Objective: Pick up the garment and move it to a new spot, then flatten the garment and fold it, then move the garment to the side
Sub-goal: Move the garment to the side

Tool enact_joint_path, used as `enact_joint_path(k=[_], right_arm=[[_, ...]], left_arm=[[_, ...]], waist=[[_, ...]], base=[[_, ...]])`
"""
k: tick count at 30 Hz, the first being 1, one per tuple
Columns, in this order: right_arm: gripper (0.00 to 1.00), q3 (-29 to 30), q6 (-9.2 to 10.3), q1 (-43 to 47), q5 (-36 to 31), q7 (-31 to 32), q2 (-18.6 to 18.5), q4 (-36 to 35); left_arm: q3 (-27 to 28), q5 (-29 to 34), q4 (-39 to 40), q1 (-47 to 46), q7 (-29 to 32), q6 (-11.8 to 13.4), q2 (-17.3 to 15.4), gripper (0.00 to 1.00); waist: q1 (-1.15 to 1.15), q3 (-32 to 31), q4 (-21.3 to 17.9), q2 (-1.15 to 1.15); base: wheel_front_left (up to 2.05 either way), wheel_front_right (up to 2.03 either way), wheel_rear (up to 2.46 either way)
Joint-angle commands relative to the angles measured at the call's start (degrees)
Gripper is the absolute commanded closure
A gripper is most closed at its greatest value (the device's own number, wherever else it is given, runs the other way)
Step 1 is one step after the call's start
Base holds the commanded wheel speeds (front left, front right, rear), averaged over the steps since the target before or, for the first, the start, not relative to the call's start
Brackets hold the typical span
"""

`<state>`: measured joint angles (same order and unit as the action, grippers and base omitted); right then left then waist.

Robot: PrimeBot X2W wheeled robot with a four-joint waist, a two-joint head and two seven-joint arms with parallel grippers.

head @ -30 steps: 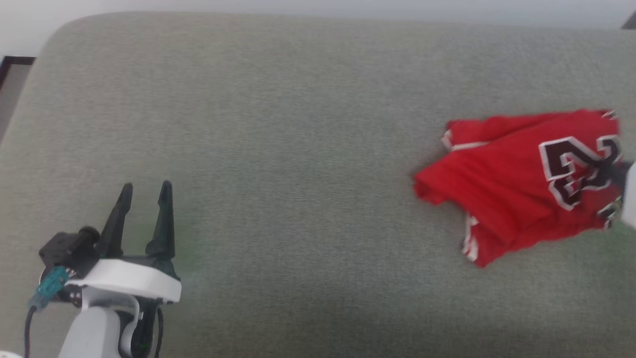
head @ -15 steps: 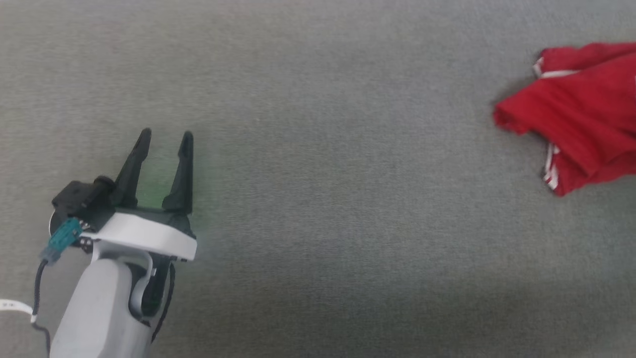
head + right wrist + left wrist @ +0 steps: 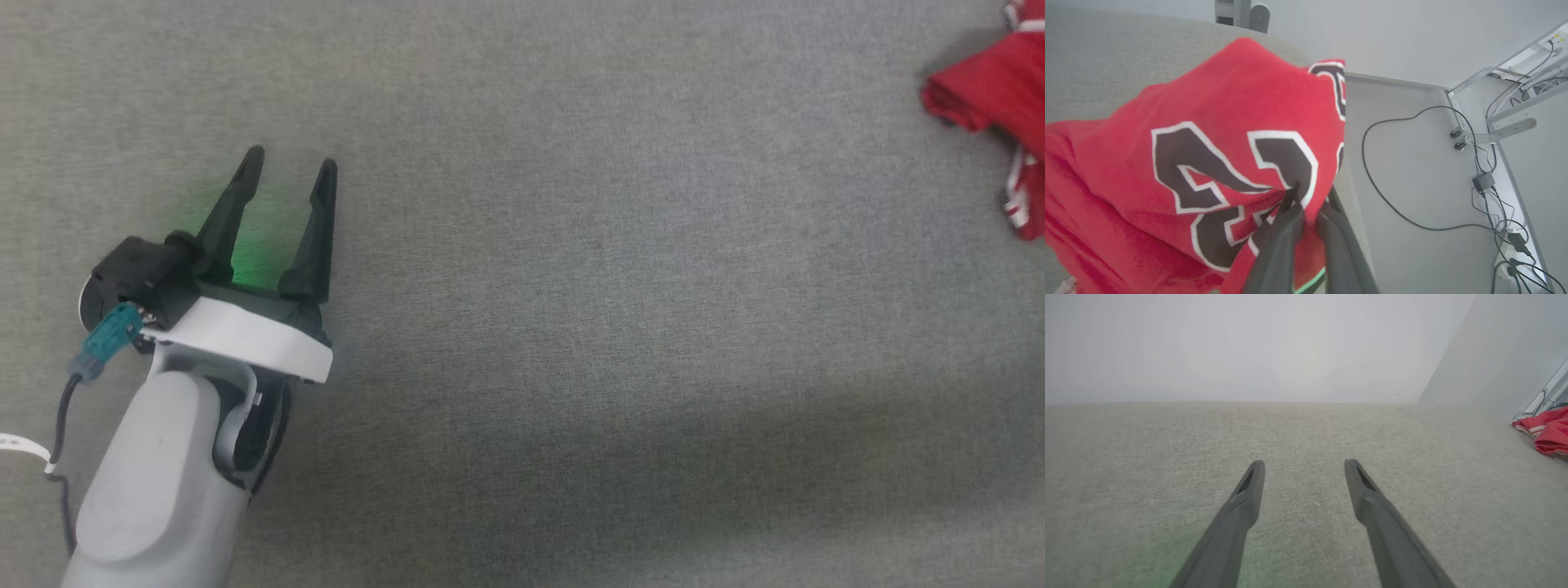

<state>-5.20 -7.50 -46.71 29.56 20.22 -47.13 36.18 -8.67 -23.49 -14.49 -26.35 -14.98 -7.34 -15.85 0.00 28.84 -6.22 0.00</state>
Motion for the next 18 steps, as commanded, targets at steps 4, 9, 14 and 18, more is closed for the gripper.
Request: enact_joint_path(k=[4, 9, 14, 18], right_arm=[[1.0, -0.9, 0.02, -3.9, -3.0, -4.4, 0.1, 4.7], [1.0, -1.5, 0.02, -6.3, -5.2, -6.7, 1.7, 8.6], [1.0, -1.9, 0.01, -8.5, -5.9, -8.0, 3.8, 13.6], [1.0, -2.5, 0.01, -10.0, -6.5, -9.0, 4.6, 16.5]], left_arm=[[-1.4, 0.5, -0.5, -2.5, -0.2, -0.2, -0.9, 0.0], [-2.2, 0.0, -0.8, -3.5, -0.2, -0.2, -1.4, 0.0], [-2.7, -0.6, -1.2, -4.2, -0.1, -0.1, -2.2, 0.0], [-2.6, -0.8, -1.6, -4.3, -0.1, 0.0, -2.7, 0.0]], waist=[[0.0, 2.8, -1.2, 0.0], [0.0, 4.2, -1.1, 0.0], [0.0, 5.2, -0.5, 0.0], [0.0, 5.6, -0.2, 0.0]], base=[[0.0, 0.0, 0.0], [0.0, 0.0, 0.0], [0.0, 0.0, 0.0], [0.0, 0.0, 0.0]])
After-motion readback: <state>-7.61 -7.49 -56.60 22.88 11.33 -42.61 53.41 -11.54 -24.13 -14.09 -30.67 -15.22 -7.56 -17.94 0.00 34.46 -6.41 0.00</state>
